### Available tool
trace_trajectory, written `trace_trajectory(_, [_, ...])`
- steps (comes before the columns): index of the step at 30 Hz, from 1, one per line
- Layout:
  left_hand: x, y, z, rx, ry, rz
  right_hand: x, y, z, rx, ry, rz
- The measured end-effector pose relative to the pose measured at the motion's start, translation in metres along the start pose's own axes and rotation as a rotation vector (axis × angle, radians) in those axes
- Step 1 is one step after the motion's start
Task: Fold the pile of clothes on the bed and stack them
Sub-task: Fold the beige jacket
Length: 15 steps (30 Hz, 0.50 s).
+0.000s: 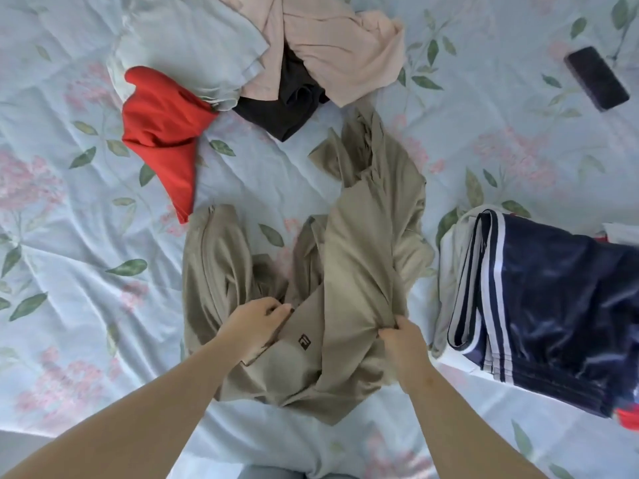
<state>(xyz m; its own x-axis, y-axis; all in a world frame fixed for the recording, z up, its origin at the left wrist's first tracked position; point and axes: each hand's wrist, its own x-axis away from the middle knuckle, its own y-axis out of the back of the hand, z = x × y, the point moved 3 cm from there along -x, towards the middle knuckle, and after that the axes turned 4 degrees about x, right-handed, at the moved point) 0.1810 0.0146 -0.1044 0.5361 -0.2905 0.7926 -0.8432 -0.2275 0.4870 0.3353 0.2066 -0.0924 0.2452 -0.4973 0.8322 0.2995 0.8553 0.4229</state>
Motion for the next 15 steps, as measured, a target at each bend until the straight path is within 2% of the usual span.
trace_trajectory(1, [0.002, -0.001, 0.001, -0.031, 0.049, 0.009, 0.007, 0.002, -0.014, 0.082, -0.058, 0.041])
trace_trajectory(3, [0.003, -0.002, -0.007, -0.123, 0.090, -0.008, 0.016, 0.008, -0.038, 0.415, -0.125, 0.120])
trace_trajectory(5, [0.001, -0.003, -0.025, -0.188, 0.010, -0.106, 0.022, 0.016, -0.045, 0.668, -0.116, 0.096])
trace_trajectory(6, [-0.001, -0.003, -0.036, -0.195, -0.059, -0.170, 0.021, 0.020, -0.043, 0.658, -0.082, 0.037])
trace_trajectory(8, [-0.004, -0.003, -0.061, -0.162, -0.228, -0.275, 0.017, 0.026, -0.029, 0.423, 0.055, -0.098])
trace_trajectory(10, [-0.015, -0.006, -0.083, -0.082, -0.352, -0.269, 0.007, 0.027, -0.008, 0.214, 0.208, -0.195])
trace_trajectory(12, [-0.034, -0.012, -0.101, 0.135, -0.318, -0.168, -0.009, 0.023, 0.012, 0.085, 0.274, -0.197])
trace_trajectory(15, [-0.061, -0.029, -0.116, 0.654, -0.058, -0.032, -0.027, 0.012, 0.024, -0.088, 0.295, -0.084])
